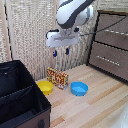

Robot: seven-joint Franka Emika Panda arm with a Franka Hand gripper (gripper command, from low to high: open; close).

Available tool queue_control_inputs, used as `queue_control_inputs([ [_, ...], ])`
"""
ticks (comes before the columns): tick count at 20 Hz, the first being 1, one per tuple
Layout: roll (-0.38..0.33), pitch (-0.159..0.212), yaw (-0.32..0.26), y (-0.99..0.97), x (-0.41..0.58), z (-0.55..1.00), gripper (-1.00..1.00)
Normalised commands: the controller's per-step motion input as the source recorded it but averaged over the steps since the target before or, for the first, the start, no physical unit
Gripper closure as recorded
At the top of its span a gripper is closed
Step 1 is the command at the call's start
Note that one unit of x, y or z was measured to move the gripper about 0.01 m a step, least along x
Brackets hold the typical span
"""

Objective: Position your gripper near the granola bar, please. Lightly grip the granola bar with your gripping tool. Relocate your gripper along with the granola bar toward the leading division of the caddy with caution. Gently release the granola bar into the leading division of the caddy.

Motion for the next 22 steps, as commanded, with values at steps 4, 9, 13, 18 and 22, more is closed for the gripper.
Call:
queue_control_inputs([
  [4,-0.009,-0.002,0.058,-0.09,0.411,-0.43,-1.00],
  [9,-0.022,0.000,0.079,-0.05,0.473,-0.49,-1.00],
  [13,-0.043,0.009,0.066,-0.16,0.378,-0.44,-1.00],
  [18,-0.057,0.011,0.124,-0.22,0.392,-0.37,-1.00],
  [22,-0.078,0.000,0.122,-0.04,0.161,-0.42,-1.00],
])
